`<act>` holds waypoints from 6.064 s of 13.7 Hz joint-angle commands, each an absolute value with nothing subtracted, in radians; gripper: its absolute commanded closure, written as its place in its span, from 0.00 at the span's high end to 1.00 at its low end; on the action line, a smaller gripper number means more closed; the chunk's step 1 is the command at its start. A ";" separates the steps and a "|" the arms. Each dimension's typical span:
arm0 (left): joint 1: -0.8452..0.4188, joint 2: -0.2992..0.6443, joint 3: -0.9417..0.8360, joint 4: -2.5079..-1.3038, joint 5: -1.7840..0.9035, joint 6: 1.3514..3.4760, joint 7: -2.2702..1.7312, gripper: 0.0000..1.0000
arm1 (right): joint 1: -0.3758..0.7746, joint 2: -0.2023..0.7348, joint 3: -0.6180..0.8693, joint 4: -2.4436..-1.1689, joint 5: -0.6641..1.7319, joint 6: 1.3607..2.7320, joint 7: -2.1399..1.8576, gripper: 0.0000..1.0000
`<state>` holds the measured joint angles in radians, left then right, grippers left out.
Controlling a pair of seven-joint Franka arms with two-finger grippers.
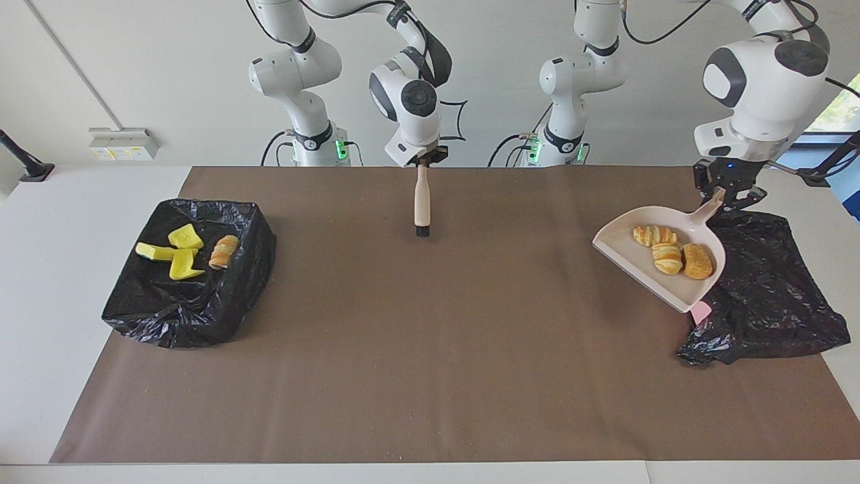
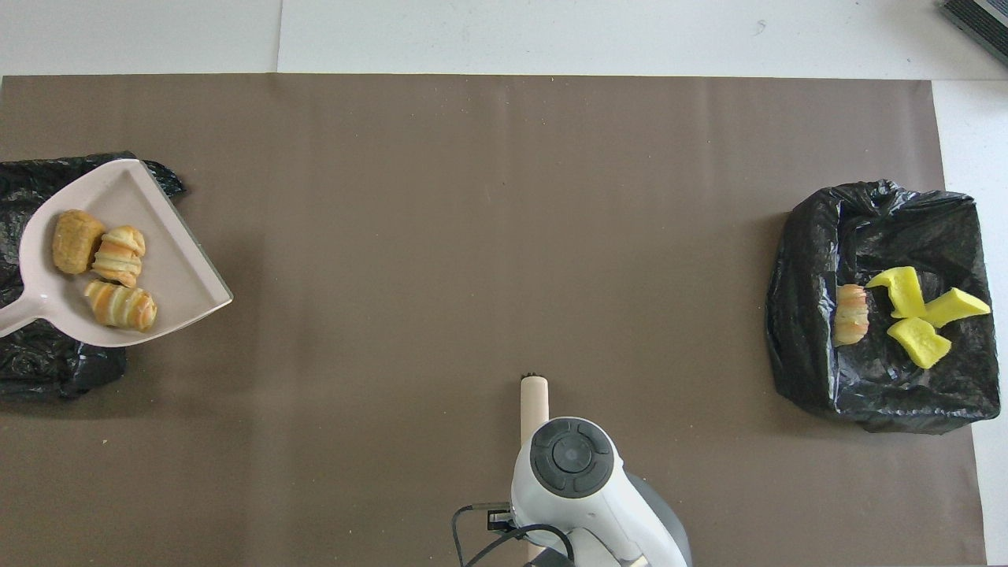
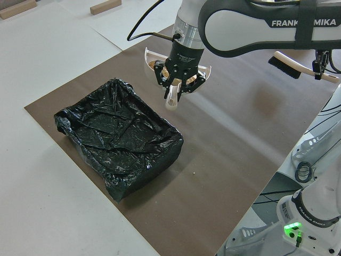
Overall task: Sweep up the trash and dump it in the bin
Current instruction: 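Tip the dustpan over the black bag with the left gripper, then bring the dustpan back to the mat while the right gripper releases the brush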
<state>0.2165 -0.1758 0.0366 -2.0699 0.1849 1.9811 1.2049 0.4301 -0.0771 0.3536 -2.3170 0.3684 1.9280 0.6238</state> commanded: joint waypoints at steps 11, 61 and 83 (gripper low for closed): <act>0.479 0.126 0.026 -1.712 0.707 2.147 1.580 0.00 | 0.480 -0.049 0.350 -2.398 0.393 2.068 0.603 0.02; -0.724 0.644 0.006 -1.255 -0.078 1.902 -0.571 0.00 | -0.091 -0.126 0.028 -1.465 -0.006 1.402 0.057 1.00; -0.657 0.269 0.074 -1.567 -0.063 1.832 -0.531 1.00 | 0.066 -0.106 -0.087 -1.552 -0.005 1.443 0.061 1.00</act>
